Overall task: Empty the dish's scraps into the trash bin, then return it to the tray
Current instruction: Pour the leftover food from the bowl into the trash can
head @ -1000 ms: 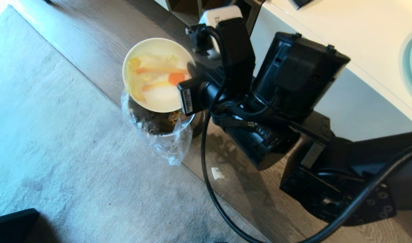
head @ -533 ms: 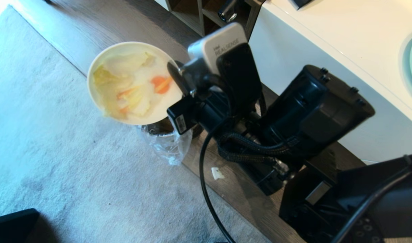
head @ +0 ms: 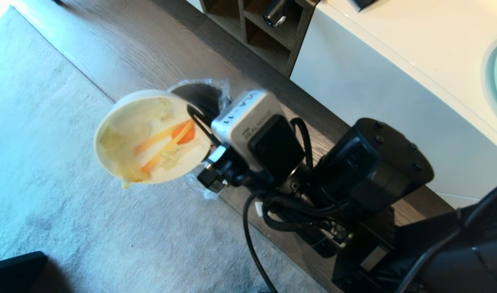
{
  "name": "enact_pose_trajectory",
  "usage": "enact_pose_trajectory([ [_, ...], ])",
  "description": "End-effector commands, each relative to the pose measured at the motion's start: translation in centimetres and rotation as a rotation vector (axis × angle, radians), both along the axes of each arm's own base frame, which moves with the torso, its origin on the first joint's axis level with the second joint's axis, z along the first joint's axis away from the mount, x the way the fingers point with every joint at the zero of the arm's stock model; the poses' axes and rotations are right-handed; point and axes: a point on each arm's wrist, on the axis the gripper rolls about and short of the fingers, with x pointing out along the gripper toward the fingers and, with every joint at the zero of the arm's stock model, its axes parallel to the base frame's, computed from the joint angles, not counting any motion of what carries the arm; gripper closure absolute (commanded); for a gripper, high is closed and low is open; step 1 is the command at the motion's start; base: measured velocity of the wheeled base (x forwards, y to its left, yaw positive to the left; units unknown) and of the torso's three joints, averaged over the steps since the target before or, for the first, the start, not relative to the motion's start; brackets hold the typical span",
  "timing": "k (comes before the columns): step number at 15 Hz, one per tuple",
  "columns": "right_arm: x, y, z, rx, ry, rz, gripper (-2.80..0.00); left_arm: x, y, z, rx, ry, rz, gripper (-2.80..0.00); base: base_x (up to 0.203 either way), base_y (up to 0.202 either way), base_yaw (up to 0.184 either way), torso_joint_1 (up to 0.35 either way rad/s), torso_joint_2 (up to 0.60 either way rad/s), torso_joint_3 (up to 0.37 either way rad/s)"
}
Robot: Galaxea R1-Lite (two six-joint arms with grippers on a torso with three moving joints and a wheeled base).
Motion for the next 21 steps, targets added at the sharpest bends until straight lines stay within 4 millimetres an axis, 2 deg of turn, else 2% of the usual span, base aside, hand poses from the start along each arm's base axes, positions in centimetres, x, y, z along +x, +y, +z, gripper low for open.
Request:
enact_pose_trajectory([
  [1, 0.6, 1.0, -1.1, -0.014, 0.005, -0.002, 0.00, 0.0, 0.0, 0.0, -0.001, -0.001, 0.001, 0.00, 0.000, 0.000, 0.000, 0.000, 0.00, 0.000],
  [4, 2.1, 2.0, -1.6, -0.002, -0.002, -0.024, 0.00, 0.0, 0.0, 0.0, -0.001, -0.001, 0.001, 0.00, 0.000, 0.000, 0.000, 0.000, 0.00, 0.000],
  [8, 5.6, 1.2, -2.6, 0.003, -0.010, -0.103, 0.00, 0.0, 0.0, 0.0, -0.001, -0.001, 0.001, 0.00, 0.000, 0.000, 0.000, 0.000, 0.00, 0.000],
  [11, 8.2, 0.6, -2.9, -0.005, -0.063, -0.094, 0.00, 0.0, 0.0, 0.0, -0.001, -0.001, 0.001, 0.00, 0.000, 0.000, 0.000, 0.000, 0.00, 0.000],
  [13, 8.9, 0.5, -3.0, -0.017, -0.101, -0.066, 0.00, 0.0, 0.0, 0.0, -0.001, -0.001, 0.001, 0.00, 0.000, 0.000, 0.000, 0.000, 0.00, 0.000],
  [16, 9.5, 1.4, -2.3, 0.012, -0.167, -0.016, 0.00, 0.0, 0.0, 0.0, -0.001, -0.001, 0.001, 0.00, 0.000, 0.000, 0.000, 0.000, 0.00, 0.000],
  [21, 9.6, 1.9, -2.5, 0.010, -0.263, 0.098, 0.00, 0.0, 0.0, 0.0, -0.001, -0.001, 0.001, 0.00, 0.000, 0.000, 0.000, 0.000, 0.00, 0.000],
])
